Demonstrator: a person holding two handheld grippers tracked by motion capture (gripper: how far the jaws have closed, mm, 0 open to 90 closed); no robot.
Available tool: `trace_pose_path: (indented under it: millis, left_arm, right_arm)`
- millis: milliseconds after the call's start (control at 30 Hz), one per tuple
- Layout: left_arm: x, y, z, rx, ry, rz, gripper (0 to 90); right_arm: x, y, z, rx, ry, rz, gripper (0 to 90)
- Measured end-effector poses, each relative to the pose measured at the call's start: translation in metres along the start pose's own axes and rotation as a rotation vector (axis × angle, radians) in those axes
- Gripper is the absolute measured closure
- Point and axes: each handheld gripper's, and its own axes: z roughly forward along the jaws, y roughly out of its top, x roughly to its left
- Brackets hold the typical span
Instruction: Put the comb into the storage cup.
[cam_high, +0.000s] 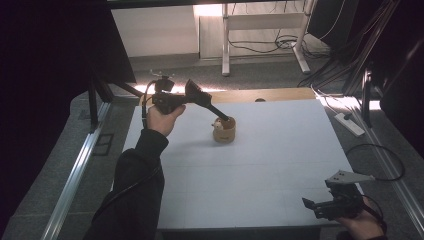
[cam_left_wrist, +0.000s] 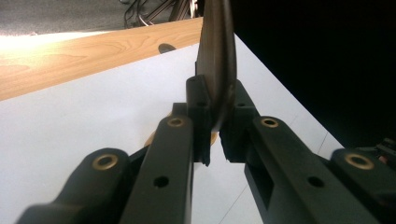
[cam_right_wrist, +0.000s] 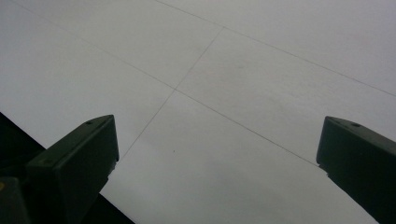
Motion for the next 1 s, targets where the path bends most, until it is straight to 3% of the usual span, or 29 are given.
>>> trace_pose_path:
  millis: [1000]
  left_arm:
    - [0.011, -0.007, 0.018, 0.024, 0.017, -0.006, 82.5]
  right_arm:
    - [0.001, 0.000, 0.001, 0.008, -0.001, -0.008, 0.0]
